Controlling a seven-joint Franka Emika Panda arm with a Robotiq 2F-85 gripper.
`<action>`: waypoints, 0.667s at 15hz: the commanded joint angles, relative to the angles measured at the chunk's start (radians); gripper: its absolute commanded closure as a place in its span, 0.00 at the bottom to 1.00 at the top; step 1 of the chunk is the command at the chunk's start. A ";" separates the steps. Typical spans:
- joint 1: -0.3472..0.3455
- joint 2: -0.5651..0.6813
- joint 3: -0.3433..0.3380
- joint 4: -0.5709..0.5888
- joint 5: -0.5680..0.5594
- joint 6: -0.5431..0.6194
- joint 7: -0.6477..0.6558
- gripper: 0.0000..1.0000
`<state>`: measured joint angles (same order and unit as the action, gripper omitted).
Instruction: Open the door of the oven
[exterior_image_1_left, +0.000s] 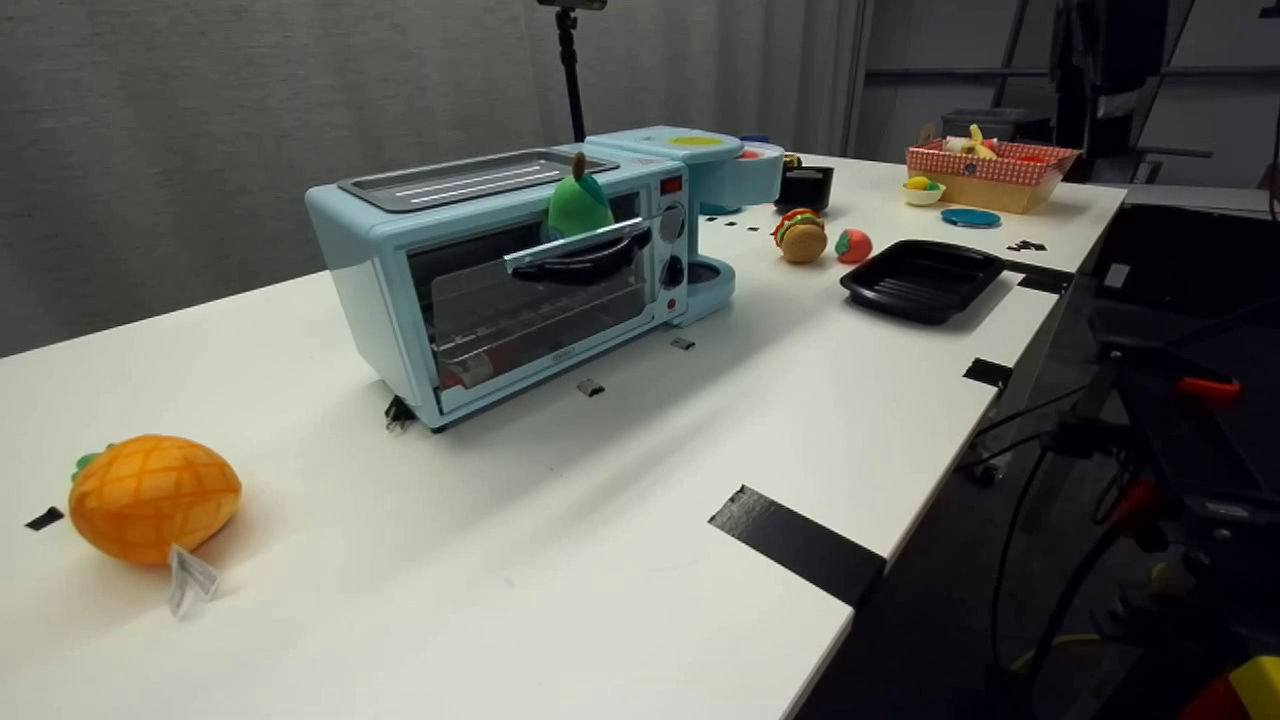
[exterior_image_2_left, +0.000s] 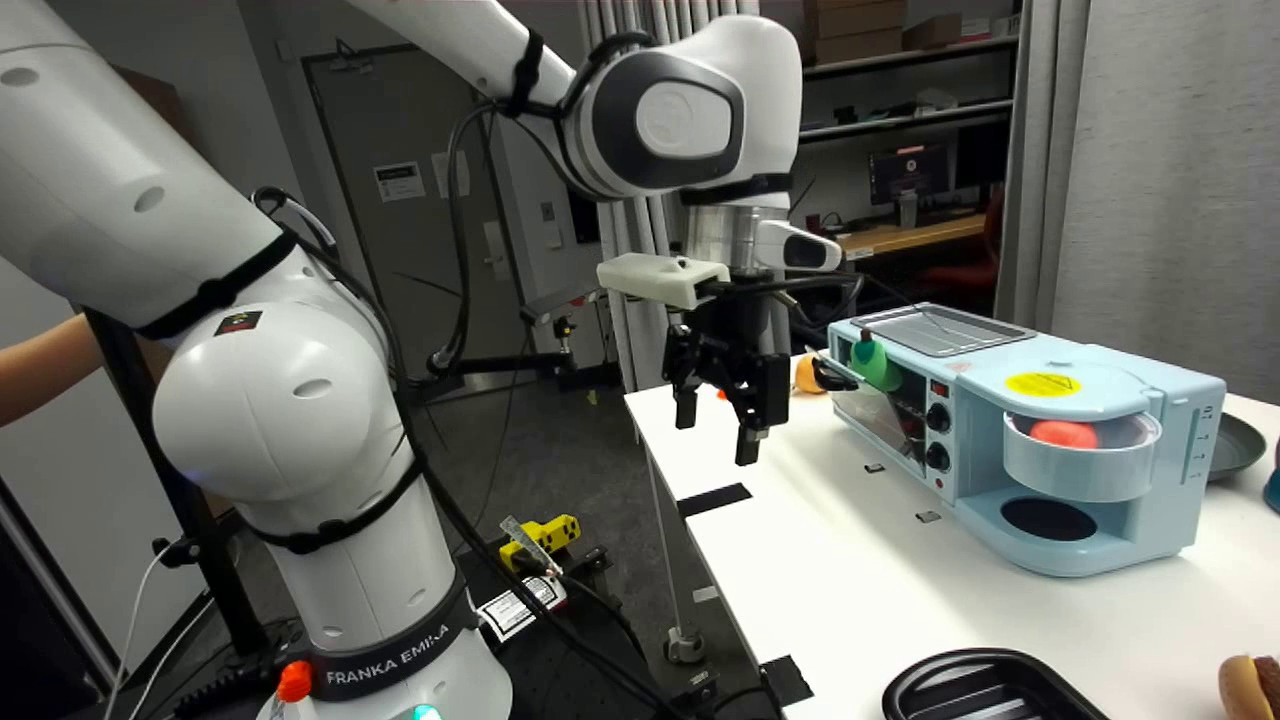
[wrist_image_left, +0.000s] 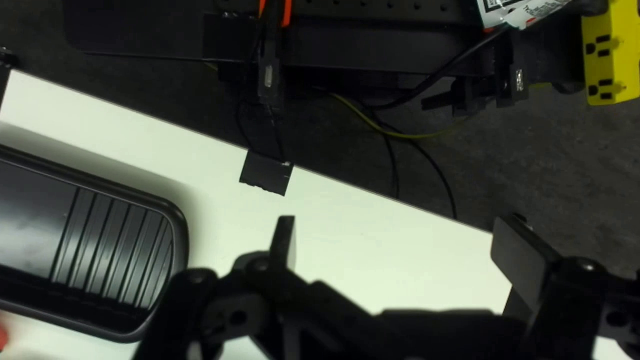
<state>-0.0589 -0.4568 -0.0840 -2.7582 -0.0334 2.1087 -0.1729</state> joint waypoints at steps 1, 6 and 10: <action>0.037 0.136 0.046 0.052 -0.009 0.051 0.036 0.00; 0.041 0.148 0.058 0.050 -0.005 0.040 0.036 0.00; 0.040 0.157 0.058 0.059 -0.005 0.040 0.035 0.00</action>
<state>-0.0247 -0.2997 -0.0198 -2.7006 -0.0366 2.1505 -0.1394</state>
